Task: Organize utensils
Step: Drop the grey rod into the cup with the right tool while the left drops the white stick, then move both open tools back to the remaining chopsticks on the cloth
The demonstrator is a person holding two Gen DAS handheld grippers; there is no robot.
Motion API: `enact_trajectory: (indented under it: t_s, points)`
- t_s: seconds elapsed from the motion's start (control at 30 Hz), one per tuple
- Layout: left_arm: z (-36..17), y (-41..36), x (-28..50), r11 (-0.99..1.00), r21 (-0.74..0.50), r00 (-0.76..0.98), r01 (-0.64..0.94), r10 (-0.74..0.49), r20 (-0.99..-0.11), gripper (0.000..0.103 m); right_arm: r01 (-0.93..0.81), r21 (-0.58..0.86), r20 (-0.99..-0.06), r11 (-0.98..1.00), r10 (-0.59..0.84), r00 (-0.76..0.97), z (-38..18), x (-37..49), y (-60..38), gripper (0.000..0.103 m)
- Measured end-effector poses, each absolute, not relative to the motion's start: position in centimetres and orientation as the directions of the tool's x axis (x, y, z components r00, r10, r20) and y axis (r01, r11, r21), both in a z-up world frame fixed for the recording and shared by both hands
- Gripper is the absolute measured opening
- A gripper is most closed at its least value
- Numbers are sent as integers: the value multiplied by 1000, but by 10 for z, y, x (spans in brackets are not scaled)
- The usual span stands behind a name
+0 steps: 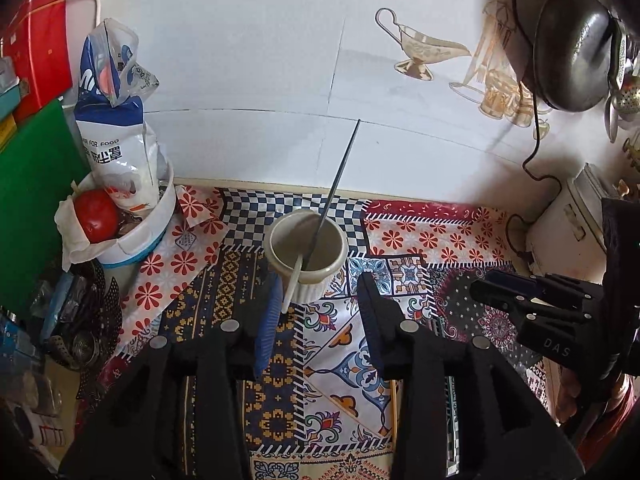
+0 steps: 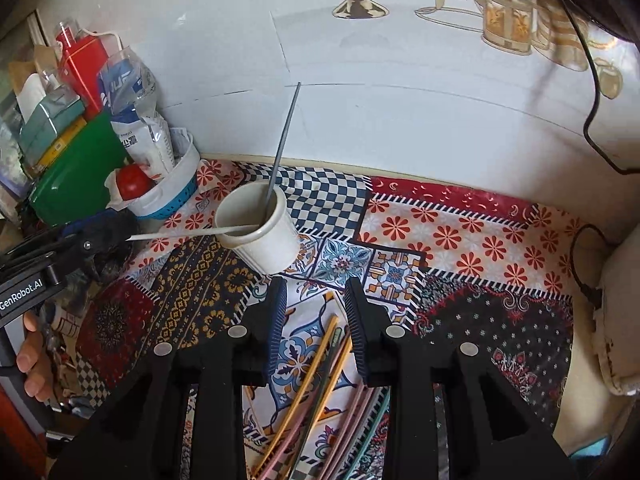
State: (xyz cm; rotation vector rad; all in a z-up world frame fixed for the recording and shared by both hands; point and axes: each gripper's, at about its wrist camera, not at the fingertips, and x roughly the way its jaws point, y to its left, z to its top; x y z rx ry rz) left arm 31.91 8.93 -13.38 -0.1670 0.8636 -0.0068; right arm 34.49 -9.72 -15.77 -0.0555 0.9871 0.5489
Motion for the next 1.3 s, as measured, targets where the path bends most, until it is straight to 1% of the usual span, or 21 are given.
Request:
enact_trajectory:
  t_s: [0.07,0.27,0.43,0.57,0.9,0.93,0.97,1.0,1.07,1.27,1.3]
  points:
    - [-139,85,315,988,-144,641,-59,-73,-764,40,-445,186,-814,876,391,429,-164,340,-107,27]
    - [-169,82,303,982,-175,579,-73,-100,-809,40,-389,187,-846,902,349,403,-186,325,-136,27]
    - [-179,80,291,978,-189,563,-84,-110,-819,40,-363,186,-861,913,330,387,-199,315,-153,27]
    - [-197,70,287,978,-191,518,-77,-124,-846,40,-345,189,-876,920,316,364,-213,310,-159,27]
    - [-257,14,283,982,-181,375,53,-187,-908,40,-320,195,-932,927,277,234,-274,296,-160,27]
    - [-263,10,284,980,-187,357,63,-197,-913,39,-318,194,-935,928,273,225,-278,295,-160,27]
    - [-269,6,285,978,-195,341,73,-208,-917,35,-317,196,-938,928,271,216,-282,293,-161,27]
    - [-275,2,287,976,-204,323,81,-219,-921,33,-317,199,-940,927,272,206,-286,291,-162,27]
    - [-285,-5,289,972,-213,294,96,-232,-927,23,-316,211,-942,925,279,188,-291,288,-163,27]
    - [-302,-19,297,967,-227,255,114,-249,-934,13,-333,203,-943,921,276,187,-297,280,-160,25]
    - [-304,-21,299,967,-226,252,116,-248,-935,13,-340,202,-943,919,277,187,-297,280,-158,23]
